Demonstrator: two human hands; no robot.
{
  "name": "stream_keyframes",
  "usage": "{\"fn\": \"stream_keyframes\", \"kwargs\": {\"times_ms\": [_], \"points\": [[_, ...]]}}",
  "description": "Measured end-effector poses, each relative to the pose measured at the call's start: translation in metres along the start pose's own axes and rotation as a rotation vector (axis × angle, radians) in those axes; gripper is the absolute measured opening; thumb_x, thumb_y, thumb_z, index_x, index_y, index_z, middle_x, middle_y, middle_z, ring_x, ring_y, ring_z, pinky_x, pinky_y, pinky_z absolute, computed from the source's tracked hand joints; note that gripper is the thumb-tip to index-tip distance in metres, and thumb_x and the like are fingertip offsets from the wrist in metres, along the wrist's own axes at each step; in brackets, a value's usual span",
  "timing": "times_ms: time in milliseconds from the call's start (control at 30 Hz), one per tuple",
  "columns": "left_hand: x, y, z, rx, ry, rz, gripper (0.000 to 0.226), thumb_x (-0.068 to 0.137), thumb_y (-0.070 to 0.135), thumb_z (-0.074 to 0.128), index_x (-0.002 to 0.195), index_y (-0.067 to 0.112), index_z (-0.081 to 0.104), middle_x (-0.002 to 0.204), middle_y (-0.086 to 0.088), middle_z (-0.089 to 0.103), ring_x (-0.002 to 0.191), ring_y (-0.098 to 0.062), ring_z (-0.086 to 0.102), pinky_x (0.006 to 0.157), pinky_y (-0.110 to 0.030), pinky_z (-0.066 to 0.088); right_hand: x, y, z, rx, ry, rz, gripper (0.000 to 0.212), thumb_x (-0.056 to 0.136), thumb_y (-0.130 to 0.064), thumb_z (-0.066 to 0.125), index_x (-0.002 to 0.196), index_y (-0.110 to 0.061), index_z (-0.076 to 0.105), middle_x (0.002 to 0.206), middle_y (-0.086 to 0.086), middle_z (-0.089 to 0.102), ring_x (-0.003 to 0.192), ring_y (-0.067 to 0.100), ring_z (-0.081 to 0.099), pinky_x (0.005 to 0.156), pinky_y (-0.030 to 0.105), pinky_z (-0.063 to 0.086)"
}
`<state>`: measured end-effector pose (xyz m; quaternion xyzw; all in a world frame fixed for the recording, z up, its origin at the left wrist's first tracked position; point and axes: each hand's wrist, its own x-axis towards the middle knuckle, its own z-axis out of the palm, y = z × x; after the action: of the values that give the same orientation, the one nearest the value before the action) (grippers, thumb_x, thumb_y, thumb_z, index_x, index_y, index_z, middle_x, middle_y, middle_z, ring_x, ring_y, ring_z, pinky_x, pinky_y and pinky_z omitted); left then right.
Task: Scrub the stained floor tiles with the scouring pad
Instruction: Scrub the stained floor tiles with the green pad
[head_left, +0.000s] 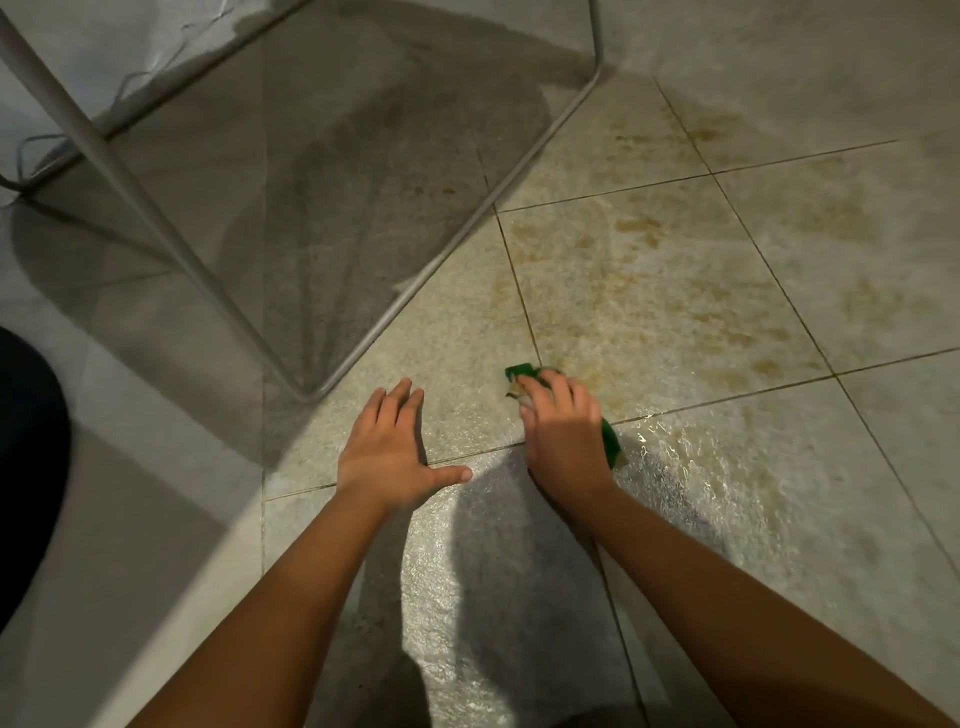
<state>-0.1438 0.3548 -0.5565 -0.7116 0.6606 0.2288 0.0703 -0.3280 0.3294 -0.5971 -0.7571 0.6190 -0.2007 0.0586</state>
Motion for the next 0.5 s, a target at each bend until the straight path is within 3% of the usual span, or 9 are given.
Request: {"fn": "stream_keyframes", "kwargs": {"times_ms": [100,267,500], "points": [[-0.003,0.003,-0.003,0.018,-0.01,0.019,0.11,0.071,0.075,0.054,0.151,0.019,0.002,0.158,0.004,-0.006,0.145,-0.02,-0.009,0.118,-0.037,0.006,-0.008,0.014,-0.006,-0.011,0.021,0.068,0.041,0.087,-0.023,0.035,0.11,-0.005,0.063,0.11,0.014,0.063,0.098,0.032,0.058,0.081,0.045,0.047],[-0.013,0.013,0.005,-0.01,0.044,0.111,0.111,0.067,0.078,0.054,0.15,0.018,0.009,0.156,0.004,0.006,0.144,-0.019,0.003,0.119,-0.037,0.012,-0.039,0.015,-0.008,-0.032,0.052,0.122,0.034,0.083,-0.015,0.05,0.113,-0.005,0.06,0.113,0.016,0.061,0.103,0.036,0.053,0.083,0.049,0.045],[-0.015,0.041,0.021,0.0,0.054,0.138,0.12,0.064,0.078,0.057,0.15,0.015,0.002,0.157,-0.001,-0.002,0.144,-0.024,-0.003,0.12,-0.036,0.004,-0.025,0.015,-0.004,0.028,-0.074,-0.008,0.036,0.083,-0.01,0.056,0.119,-0.009,0.057,0.118,0.015,0.058,0.11,0.035,0.048,0.089,0.049,0.041]]}}
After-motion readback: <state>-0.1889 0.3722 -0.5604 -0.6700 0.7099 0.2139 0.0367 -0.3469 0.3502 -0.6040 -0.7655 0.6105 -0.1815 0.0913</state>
